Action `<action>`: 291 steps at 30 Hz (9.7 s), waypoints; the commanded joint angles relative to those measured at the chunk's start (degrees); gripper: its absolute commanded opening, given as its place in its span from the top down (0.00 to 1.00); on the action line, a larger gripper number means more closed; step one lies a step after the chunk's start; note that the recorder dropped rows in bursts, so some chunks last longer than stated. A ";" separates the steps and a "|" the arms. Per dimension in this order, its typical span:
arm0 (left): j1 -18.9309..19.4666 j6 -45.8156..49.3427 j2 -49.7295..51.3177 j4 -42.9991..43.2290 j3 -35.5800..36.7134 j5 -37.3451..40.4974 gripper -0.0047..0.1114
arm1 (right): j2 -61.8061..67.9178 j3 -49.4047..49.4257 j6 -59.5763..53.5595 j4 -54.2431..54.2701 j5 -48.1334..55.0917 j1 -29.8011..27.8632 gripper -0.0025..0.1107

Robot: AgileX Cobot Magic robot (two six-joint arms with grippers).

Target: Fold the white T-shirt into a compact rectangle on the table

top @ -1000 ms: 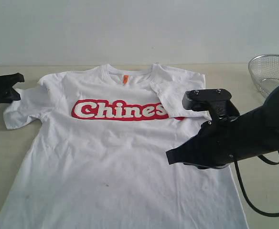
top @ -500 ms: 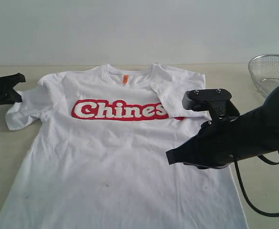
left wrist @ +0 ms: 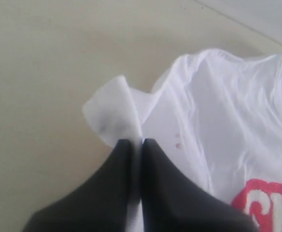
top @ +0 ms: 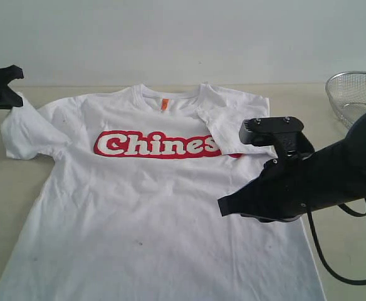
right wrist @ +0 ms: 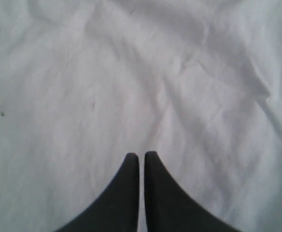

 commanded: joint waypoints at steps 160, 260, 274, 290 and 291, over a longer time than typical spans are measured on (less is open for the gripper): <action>-12.45 -15.00 -8.08 21.06 -8.58 24.82 0.92 | -9.01 0.63 3.53 0.12 5.23 0.01 0.98; -12.80 -14.18 -28.63 30.78 55.87 15.14 0.49 | -13.41 18.04 42.57 -32.90 15.18 0.01 0.55; -12.80 -8.56 -28.63 25.77 55.87 16.38 0.49 | -13.41 18.04 42.57 -32.90 15.18 0.01 0.55; -12.80 -12.90 -28.63 31.60 55.87 15.53 0.49 | -13.41 18.04 42.57 -33.27 16.27 0.01 0.55; -12.80 -13.99 -28.63 32.38 55.87 15.53 0.49 | -13.41 18.04 42.57 -33.54 16.14 0.01 0.55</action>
